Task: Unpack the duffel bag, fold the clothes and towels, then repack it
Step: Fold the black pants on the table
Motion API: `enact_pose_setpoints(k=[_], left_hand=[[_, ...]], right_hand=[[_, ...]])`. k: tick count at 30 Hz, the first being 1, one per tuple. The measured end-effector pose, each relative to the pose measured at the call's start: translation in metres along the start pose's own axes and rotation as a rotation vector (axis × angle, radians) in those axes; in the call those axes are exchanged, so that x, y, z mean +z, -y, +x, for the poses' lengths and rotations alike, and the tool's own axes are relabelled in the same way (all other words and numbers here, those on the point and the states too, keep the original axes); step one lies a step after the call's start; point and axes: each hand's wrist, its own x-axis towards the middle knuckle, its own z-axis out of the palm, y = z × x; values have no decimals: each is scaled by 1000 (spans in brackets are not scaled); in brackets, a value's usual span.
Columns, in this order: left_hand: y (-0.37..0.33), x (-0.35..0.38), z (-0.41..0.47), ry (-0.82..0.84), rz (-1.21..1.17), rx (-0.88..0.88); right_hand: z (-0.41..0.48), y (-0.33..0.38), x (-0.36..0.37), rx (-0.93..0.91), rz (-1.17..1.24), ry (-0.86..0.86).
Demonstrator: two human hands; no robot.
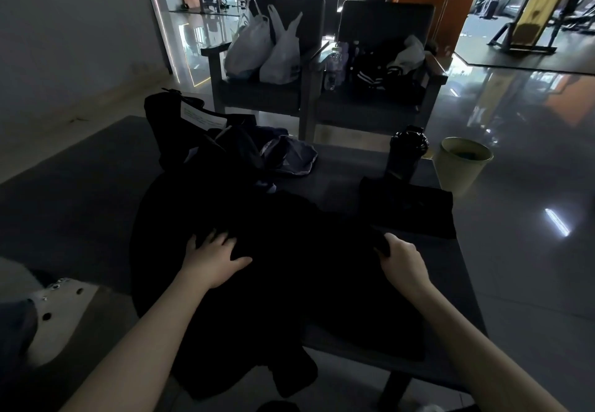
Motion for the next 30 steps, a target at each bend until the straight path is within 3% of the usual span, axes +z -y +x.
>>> enact_pose_setpoints(k=[10, 14, 19, 26, 30], left_hand=[[10, 29, 22, -160, 163, -90], [30, 22, 31, -310, 249, -166], [57, 10, 44, -287, 245, -244], [45, 8, 36, -272, 101, -166], [41, 15, 8, -488, -53, -399]], right_hand=[[-10, -1, 0, 43, -3, -33], [-12, -11, -6, 110, 32, -90], [-15, -19, -12, 141, 7, -141], [-11, 10, 16, 106, -328, 11], [-22, 13, 43, 52, -530, 101]])
